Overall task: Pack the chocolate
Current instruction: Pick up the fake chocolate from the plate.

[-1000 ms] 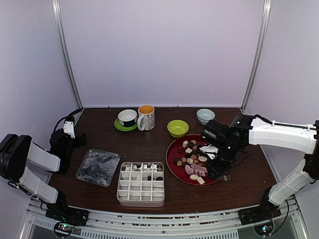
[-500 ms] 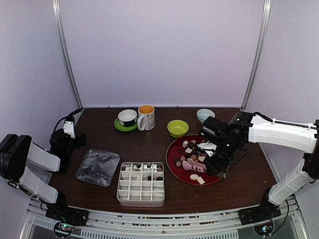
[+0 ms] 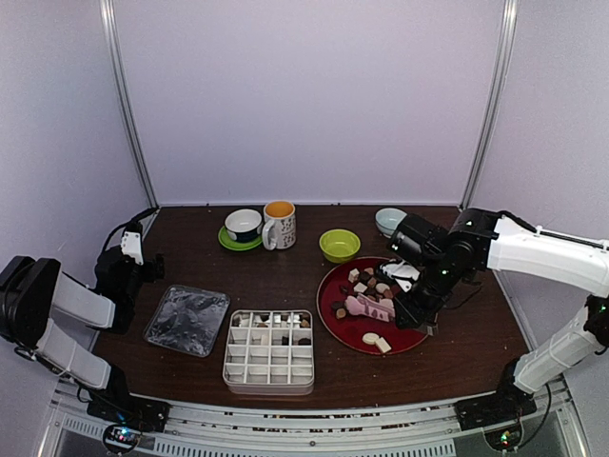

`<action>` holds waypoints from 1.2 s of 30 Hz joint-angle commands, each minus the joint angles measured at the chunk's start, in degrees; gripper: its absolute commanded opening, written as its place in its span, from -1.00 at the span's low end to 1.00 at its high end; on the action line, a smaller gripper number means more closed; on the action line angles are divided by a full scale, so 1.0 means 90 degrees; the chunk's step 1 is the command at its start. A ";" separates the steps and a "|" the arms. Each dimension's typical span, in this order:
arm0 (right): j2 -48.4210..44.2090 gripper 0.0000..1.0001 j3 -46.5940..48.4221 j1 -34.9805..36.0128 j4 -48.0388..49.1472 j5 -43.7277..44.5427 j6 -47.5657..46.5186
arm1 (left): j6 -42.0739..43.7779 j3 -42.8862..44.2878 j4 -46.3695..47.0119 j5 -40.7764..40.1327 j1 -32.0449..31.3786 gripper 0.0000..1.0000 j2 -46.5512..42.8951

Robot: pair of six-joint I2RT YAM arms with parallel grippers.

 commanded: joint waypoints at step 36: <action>-0.0382 -0.59 0.0153 0.0033 0.0442 -0.0262 0.0097 | -0.0005 0.0103 0.0173 -0.0027 0.0054 0.96 -0.0003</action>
